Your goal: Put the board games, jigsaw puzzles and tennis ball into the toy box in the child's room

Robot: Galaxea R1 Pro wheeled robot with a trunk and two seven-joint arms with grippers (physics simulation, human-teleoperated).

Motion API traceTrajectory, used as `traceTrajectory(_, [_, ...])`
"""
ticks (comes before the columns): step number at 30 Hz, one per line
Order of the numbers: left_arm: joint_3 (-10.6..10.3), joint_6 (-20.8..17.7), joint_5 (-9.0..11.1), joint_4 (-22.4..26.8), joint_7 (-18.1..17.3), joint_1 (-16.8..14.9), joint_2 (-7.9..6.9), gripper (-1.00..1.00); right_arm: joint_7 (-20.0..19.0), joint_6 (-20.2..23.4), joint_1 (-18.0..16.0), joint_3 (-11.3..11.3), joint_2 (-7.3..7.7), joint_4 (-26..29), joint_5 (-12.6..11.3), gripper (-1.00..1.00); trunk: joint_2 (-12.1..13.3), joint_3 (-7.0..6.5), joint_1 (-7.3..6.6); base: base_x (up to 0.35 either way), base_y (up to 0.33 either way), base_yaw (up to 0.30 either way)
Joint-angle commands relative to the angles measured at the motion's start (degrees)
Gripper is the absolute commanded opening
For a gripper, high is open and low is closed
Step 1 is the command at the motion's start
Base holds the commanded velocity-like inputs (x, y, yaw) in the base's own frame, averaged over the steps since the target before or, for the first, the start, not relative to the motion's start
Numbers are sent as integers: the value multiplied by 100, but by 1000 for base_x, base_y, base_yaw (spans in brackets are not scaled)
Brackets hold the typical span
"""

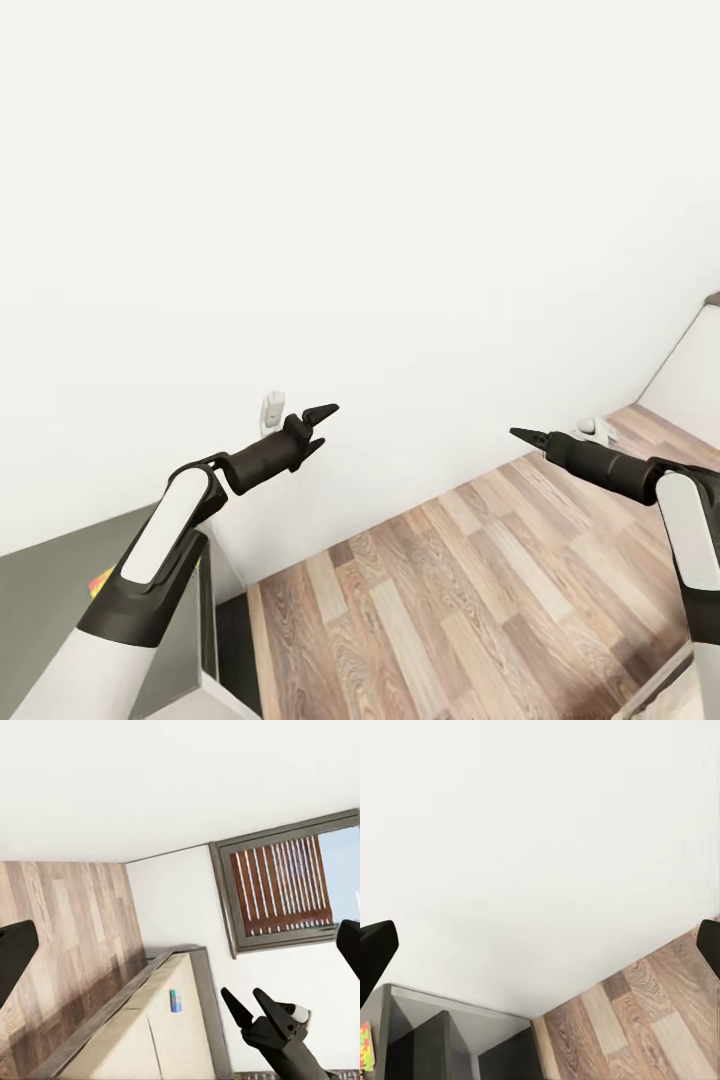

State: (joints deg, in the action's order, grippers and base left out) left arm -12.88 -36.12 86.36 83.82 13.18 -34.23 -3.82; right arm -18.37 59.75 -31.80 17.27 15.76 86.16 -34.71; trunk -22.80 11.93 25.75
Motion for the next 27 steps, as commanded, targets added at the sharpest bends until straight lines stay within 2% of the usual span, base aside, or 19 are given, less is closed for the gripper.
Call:
traceTrajectory(1, [-4, -1, 61, 9, 53, -4, -5, 100, -59, 25, -8, 7, -2, 0, 54, 100, -12, 12, 4, 0, 0, -287])
traceTrajectory(20, [41, 0, 53, -57, 149, -9, -56, 100, -24, 25, -15, 24, 3, -36, 68, 100, -12, 12, 4, 0, 0, -288])
traceTrajectory(23, [72, 0, 53, -61, 305, -8, -90, 100, 28, 25, -33, 21, 1, -101, 68, 100, -12, 12, 4, 0, 0, -288])
traceTrajectory(27, [99, -6, 48, -62, 734, -15, -109, 100, 182, 25, -147, 7, -6, -336, 69, 100, -12, 12, 4, 0, 0, -288])
